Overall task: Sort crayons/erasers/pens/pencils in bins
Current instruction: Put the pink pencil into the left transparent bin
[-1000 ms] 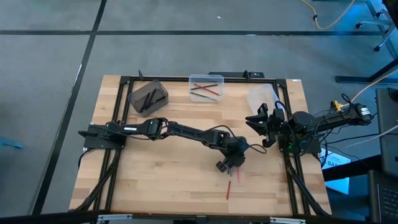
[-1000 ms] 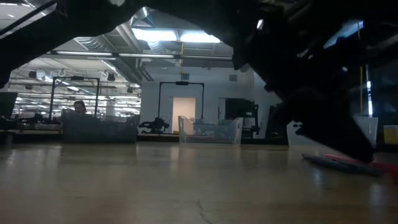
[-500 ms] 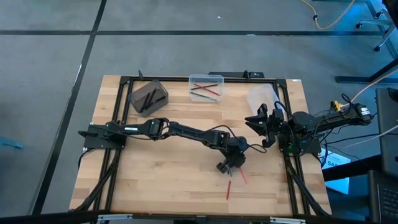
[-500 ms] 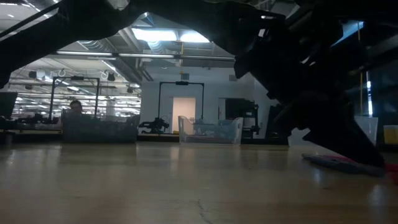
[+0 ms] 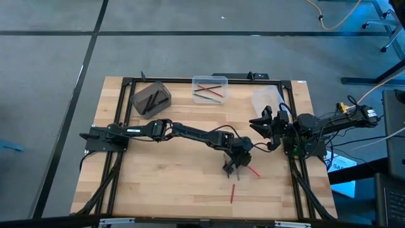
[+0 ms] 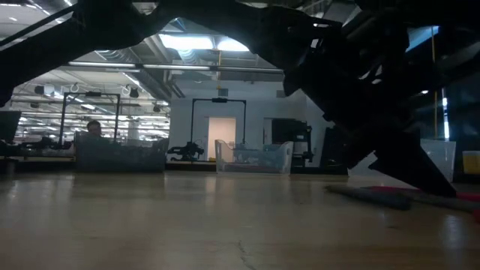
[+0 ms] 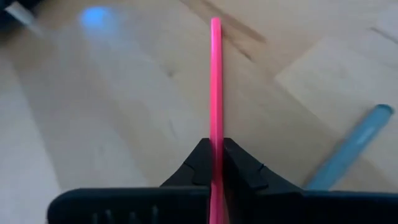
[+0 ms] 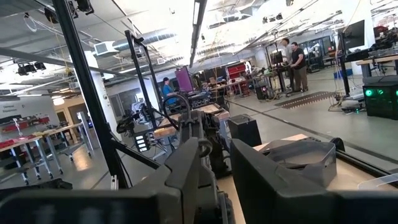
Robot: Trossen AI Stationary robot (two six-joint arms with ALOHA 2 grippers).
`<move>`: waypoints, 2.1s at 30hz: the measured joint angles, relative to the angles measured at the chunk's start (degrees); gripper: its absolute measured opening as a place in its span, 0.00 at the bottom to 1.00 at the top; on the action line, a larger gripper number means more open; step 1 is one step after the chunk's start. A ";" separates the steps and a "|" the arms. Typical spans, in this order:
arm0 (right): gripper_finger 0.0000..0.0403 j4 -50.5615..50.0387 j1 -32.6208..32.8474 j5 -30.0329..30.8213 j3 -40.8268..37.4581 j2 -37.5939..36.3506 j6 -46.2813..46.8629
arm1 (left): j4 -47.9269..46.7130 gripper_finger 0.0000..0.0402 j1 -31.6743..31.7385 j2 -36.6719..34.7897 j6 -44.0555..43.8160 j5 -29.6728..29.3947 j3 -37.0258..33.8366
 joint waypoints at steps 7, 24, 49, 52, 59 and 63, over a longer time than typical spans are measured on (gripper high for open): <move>0.24 0.02 0.01 -0.38 0.00 -0.04 -0.01 | -0.79 0.01 0.44 -1.70 -0.02 -8.30 -0.28; 0.24 2.01 2.47 -5.62 -0.07 -3.54 -4.40 | -11.84 0.01 5.34 -7.70 -3.06 -14.94 -0.15; 0.24 0.62 9.29 -0.86 -0.04 -3.78 -6.09 | -31.41 0.00 15.25 -22.30 -4.11 -16.06 -0.13; 0.24 0.52 9.99 -0.87 -0.04 -3.78 -6.00 | -33.40 0.00 16.68 -23.70 -4.11 -16.09 -0.10; 0.24 0.11 11.53 0.93 -0.02 -3.76 -7.18 | -33.84 0.00 20.96 -29.38 -3.50 -15.39 -5.19; 0.24 -0.10 11.84 1.09 -0.02 -3.74 -7.37 | -27.48 0.00 23.80 -36.02 -3.08 -14.94 -14.95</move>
